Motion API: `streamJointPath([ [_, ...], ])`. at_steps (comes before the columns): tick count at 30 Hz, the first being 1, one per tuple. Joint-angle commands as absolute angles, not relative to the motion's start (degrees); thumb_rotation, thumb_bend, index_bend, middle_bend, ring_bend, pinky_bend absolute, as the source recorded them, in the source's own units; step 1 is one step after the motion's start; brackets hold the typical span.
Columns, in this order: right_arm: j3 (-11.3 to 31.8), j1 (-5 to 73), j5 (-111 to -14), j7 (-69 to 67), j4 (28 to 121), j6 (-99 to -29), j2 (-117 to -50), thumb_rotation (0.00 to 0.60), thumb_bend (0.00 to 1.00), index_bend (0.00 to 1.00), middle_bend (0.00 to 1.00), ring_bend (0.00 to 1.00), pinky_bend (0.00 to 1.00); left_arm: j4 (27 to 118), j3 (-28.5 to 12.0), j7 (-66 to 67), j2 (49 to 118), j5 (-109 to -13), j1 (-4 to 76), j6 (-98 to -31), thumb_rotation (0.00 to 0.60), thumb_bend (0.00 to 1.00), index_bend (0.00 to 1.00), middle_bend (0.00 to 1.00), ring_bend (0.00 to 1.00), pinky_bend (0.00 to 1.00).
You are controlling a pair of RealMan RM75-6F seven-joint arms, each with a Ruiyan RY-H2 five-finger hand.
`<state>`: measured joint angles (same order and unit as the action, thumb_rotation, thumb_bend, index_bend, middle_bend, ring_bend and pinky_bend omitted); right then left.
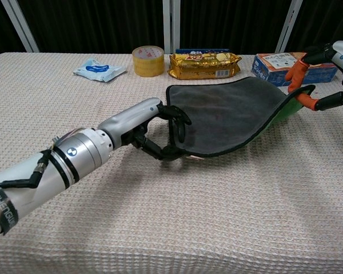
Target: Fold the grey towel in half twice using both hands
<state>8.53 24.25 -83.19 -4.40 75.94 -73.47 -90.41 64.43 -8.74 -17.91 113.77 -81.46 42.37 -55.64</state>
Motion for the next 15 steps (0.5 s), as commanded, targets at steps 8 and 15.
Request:
streamJointPath([
  [8, 7.9, 24.01, -83.51, -4.7, 76.08, -73.46, -90.33, 0.6, 0.39, 0.65, 0.32, 0.06, 0.0, 63.07, -7.94, -22.58, 114.59, -82.63, 42.58, -55.58, 0.6, 0.44, 0.66, 0.32, 0.2, 0.14],
  [15, 7.42, 23.94, -84.23, -4.61, 76.71, -73.75, -90.24, 0.6, 0.39, 0.65, 0.32, 0.06, 0.0, 63.61, -7.23, -24.63, 113.72, -83.94, 42.57, -56.22, 0.6, 0.51, 0.66, 0.32, 0.2, 0.14],
])
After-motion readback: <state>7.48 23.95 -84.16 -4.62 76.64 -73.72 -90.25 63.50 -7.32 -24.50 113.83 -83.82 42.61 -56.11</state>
